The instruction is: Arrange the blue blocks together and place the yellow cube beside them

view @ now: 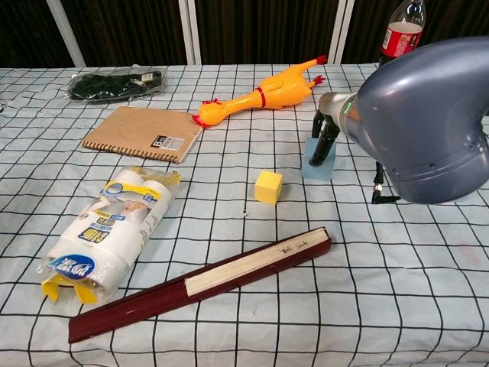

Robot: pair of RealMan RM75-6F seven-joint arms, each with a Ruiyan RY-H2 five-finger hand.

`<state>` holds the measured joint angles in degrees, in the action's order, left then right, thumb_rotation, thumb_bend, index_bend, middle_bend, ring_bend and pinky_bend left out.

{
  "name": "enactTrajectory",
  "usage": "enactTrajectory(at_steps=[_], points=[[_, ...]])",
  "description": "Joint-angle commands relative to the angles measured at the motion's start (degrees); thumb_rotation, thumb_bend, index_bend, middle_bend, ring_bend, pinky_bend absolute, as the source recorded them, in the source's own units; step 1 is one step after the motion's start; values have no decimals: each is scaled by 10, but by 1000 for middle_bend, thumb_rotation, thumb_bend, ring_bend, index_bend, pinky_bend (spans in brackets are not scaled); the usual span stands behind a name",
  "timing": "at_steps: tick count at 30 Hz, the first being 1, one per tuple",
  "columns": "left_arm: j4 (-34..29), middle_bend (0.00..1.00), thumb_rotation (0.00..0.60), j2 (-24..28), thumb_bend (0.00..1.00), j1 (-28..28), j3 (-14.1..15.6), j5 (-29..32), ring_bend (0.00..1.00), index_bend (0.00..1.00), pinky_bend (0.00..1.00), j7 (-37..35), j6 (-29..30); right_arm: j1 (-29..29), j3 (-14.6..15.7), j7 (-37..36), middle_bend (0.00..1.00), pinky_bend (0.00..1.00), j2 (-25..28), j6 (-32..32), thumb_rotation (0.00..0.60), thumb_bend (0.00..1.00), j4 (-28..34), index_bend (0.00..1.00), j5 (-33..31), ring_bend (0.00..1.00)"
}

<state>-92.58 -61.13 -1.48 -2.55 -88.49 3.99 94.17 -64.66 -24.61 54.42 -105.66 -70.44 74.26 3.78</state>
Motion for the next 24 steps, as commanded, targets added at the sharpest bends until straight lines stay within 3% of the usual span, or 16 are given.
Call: enactTrajectory(at_steps=[1,24], points=[[0,64,600,0,37,0,0,0,0,186,0,0,0,3,-3,1,11,91,-1,2,600,275,-1,438,2,0],[1,64,600,0,37,-1,0,0,0,186,0,1,2,20,-15,0,15,91,9,8,600,300,27,452,33,0]])
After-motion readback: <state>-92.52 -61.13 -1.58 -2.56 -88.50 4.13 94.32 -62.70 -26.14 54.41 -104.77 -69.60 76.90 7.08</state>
